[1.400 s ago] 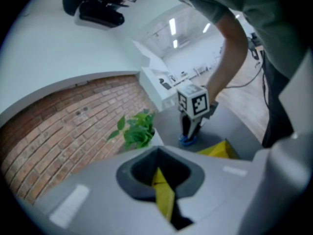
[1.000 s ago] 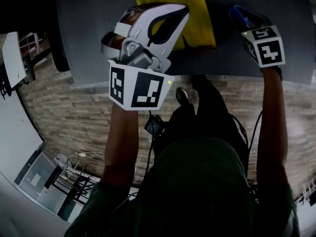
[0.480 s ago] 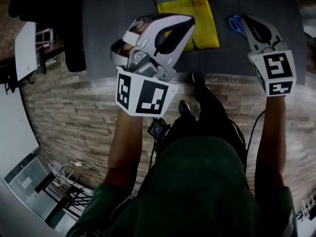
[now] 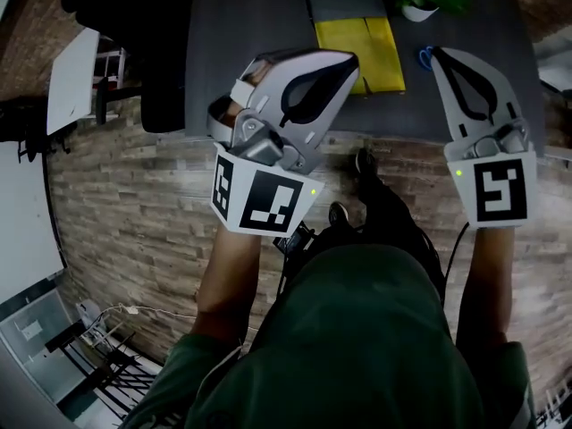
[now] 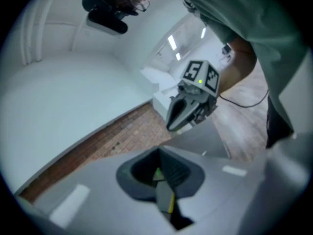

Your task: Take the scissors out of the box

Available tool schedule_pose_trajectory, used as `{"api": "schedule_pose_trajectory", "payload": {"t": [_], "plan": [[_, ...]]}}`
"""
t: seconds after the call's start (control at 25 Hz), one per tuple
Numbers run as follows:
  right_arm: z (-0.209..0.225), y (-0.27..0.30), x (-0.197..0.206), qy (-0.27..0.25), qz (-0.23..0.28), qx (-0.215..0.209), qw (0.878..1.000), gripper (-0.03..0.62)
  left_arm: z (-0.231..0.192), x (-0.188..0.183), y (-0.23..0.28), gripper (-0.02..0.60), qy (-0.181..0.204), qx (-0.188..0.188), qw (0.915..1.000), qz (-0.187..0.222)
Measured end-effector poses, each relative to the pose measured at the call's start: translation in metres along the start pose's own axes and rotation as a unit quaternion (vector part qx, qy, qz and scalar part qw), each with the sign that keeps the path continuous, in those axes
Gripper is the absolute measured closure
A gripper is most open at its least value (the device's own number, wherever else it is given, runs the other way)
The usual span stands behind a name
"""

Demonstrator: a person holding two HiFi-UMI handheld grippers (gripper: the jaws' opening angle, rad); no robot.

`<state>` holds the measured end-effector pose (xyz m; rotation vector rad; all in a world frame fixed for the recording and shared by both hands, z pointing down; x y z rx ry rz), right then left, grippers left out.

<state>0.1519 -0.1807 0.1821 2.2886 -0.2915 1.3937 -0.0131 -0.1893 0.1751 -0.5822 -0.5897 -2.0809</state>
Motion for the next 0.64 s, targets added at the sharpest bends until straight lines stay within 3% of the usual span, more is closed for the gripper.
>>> {"api": "schedule_pose_trajectory", "payload": {"t": [0.36,0.64], "plan": [[-0.05,-0.045,-0.058,-0.054,0.025,-0.019,0.998,0.588,0.0,-0.045,-0.069,0.581,0.019,-0.039,0.999,0.01],[-0.089,-0.066,-0.085,-0.06,0.029,-0.027,0.997,0.588,0.008,-0.055,-0.123,0.581,0.016,-0.052,0.9985,0.006]]}}
Point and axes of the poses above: the fingertips, and each gripper's own axes: y forward along the fingers, z to its right, x out of its underside, the point moved 7 cm from there along -y, backward along the fingers, and after that the axes turned 6 degrees about y, right-handed, at the moved point
